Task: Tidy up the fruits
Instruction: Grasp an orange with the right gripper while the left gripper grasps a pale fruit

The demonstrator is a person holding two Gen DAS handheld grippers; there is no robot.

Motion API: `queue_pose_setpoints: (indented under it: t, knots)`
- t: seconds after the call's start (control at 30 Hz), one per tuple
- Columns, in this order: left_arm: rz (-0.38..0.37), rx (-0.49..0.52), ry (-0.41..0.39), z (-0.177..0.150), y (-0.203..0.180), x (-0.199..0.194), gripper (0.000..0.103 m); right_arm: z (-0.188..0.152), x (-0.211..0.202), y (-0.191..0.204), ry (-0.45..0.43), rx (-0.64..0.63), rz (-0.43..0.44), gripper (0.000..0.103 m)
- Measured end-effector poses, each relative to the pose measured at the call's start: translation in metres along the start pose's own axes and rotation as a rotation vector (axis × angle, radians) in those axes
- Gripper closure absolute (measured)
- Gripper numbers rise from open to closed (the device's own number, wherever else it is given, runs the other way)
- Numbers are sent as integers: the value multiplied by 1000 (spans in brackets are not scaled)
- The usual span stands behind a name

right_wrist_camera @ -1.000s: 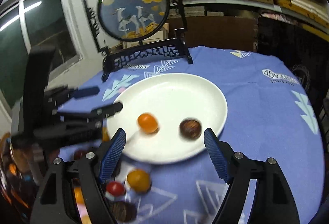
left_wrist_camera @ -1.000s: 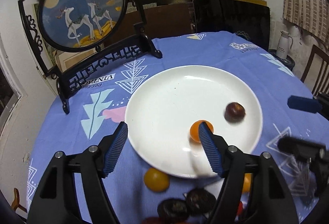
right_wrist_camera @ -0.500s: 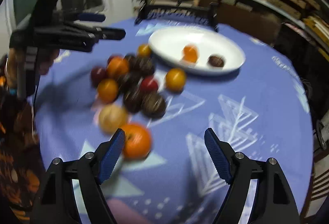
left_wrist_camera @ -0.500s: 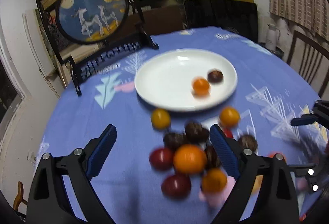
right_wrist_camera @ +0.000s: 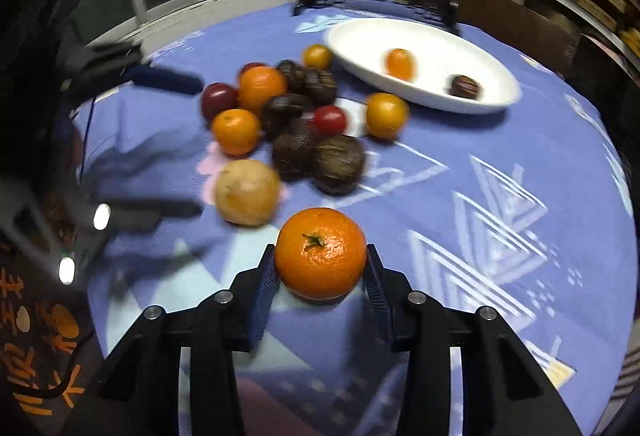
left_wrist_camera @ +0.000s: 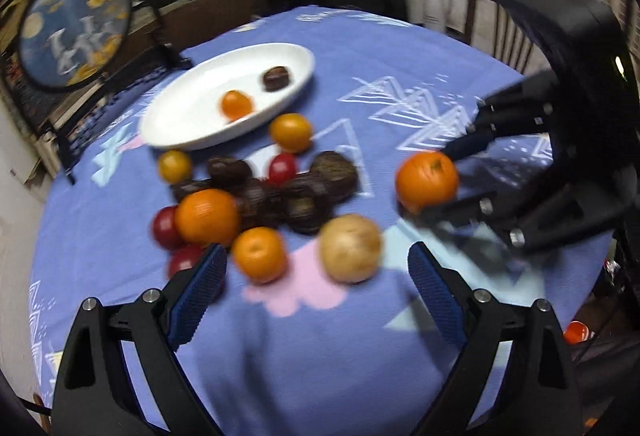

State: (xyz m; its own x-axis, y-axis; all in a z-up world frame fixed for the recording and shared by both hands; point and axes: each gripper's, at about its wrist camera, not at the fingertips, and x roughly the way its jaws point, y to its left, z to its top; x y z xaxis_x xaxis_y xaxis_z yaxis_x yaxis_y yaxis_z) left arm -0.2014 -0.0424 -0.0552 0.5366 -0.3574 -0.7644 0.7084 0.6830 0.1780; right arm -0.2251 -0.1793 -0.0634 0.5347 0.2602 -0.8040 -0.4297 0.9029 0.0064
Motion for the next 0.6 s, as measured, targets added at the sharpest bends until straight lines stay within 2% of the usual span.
queue_pose_setpoints:
  t: [0.1,0.2,0.27,0.33,0.5,0.6]
  knots:
    - [-10,21,31,7,-13,18,18,-10,-9,-17,-9,62,-14,60]
    - [30,58,20,13,-22,30,28,-18,-15,-23,-19,87,-18,60]
    - [5,50,59,15,-22,36,56,-19,-14,-24,-19,89,-17,60]
    - [41,61,68,15,-22,38,65,-19,-14,-25,-23,92,-14,60]
    - [-8,31,54,7,-9,26,66,-15,-13,-22,-40,88,-4,60]
    - [-23,-6,18,7,2,13,66,-12,-14,-23,-54,94,-2,60]
